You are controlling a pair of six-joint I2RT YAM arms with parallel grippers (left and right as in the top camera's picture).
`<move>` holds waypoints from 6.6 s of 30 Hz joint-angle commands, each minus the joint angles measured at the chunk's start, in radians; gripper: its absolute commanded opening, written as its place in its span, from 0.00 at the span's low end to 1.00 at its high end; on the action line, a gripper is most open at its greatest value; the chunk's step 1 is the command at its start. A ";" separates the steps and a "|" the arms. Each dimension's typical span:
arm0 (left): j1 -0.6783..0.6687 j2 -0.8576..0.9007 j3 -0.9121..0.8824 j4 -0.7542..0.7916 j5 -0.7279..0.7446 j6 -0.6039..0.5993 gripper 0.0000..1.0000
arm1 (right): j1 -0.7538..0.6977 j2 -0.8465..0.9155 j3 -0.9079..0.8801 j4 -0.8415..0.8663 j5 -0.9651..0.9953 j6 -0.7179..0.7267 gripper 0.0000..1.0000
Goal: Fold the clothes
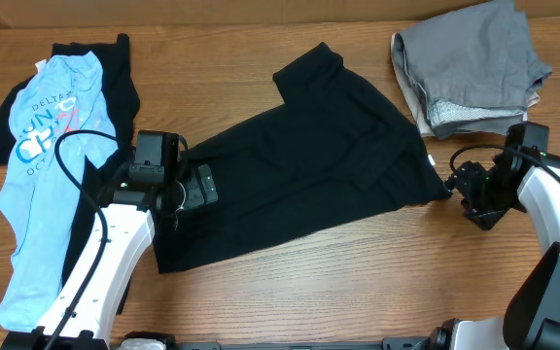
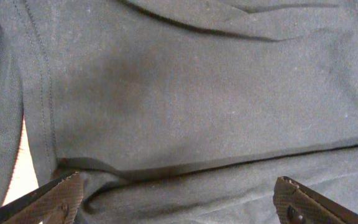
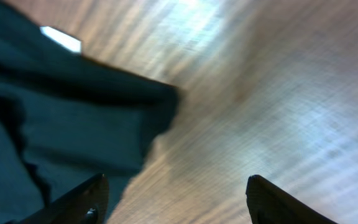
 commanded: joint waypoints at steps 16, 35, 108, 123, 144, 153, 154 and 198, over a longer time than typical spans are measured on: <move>0.003 0.001 -0.003 0.005 -0.021 0.043 1.00 | 0.012 -0.008 -0.125 0.149 -0.082 -0.091 0.83; 0.003 0.001 -0.003 0.007 -0.062 0.050 1.00 | 0.078 0.031 -0.160 0.290 -0.071 -0.059 0.56; 0.036 0.115 0.760 -0.485 0.123 0.324 1.00 | 0.216 -0.341 0.596 -0.435 -0.072 -0.232 0.91; 0.046 0.502 1.073 -0.693 0.111 0.367 1.00 | 0.332 0.129 0.727 -0.167 -0.071 -0.273 0.92; 0.165 0.867 1.073 -0.537 0.113 0.378 1.00 | 0.353 0.385 0.727 -0.005 -0.002 -0.312 0.91; 0.165 1.006 1.073 -0.459 0.114 0.431 1.00 | 0.383 0.386 0.726 -0.014 0.019 -0.312 0.91; 0.165 1.013 1.073 -0.458 0.114 0.431 1.00 | 0.383 0.386 0.727 -0.014 0.019 -0.312 0.91; 0.140 1.038 1.502 -0.689 0.061 0.427 0.04 | 0.417 0.542 0.725 0.224 0.074 -0.304 0.78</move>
